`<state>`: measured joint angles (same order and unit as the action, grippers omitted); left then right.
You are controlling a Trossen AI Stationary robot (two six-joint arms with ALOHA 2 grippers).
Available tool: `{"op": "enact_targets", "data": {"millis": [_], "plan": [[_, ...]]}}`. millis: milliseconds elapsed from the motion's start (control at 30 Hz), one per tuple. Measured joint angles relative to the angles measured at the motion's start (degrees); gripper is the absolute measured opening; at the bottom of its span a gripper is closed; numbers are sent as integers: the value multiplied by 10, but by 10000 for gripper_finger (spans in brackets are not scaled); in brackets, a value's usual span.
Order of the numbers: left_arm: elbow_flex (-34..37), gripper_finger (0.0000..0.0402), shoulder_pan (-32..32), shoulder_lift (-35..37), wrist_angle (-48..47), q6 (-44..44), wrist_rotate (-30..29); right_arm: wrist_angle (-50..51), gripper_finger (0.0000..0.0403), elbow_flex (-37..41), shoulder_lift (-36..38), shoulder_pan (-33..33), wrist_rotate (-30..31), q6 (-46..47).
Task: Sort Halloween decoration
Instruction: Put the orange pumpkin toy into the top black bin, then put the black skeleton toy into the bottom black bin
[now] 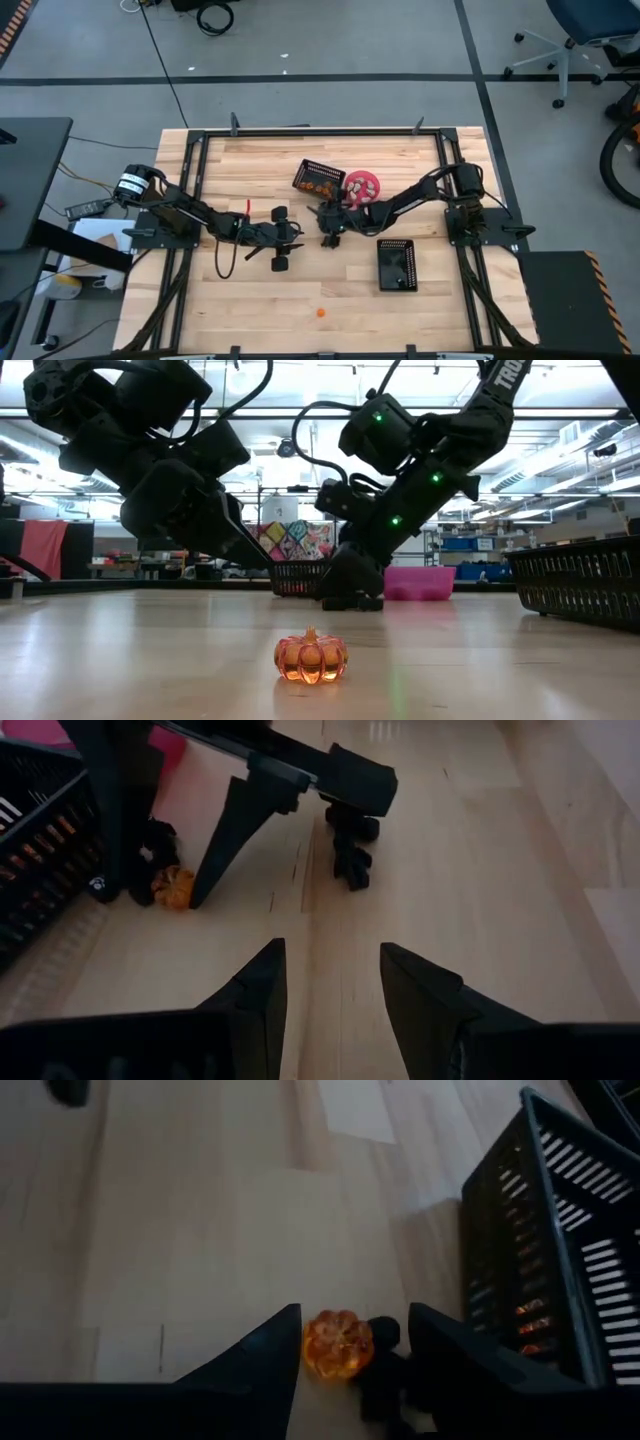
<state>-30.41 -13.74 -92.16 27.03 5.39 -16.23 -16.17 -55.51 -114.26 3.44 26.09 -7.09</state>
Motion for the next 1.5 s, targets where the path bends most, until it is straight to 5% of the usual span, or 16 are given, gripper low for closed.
{"op": "enact_targets", "data": {"millis": [567,1133,1500], "plan": [[0,137,0,0,-5,0,0,32,102,-1,1,11,-16,-12],[0,137,0,0,-17,-2,0,18,106,0,94,10,86,-71],[0,137,0,0,-17,-2,0,42,147,0,90,-75,7,-32]]}}
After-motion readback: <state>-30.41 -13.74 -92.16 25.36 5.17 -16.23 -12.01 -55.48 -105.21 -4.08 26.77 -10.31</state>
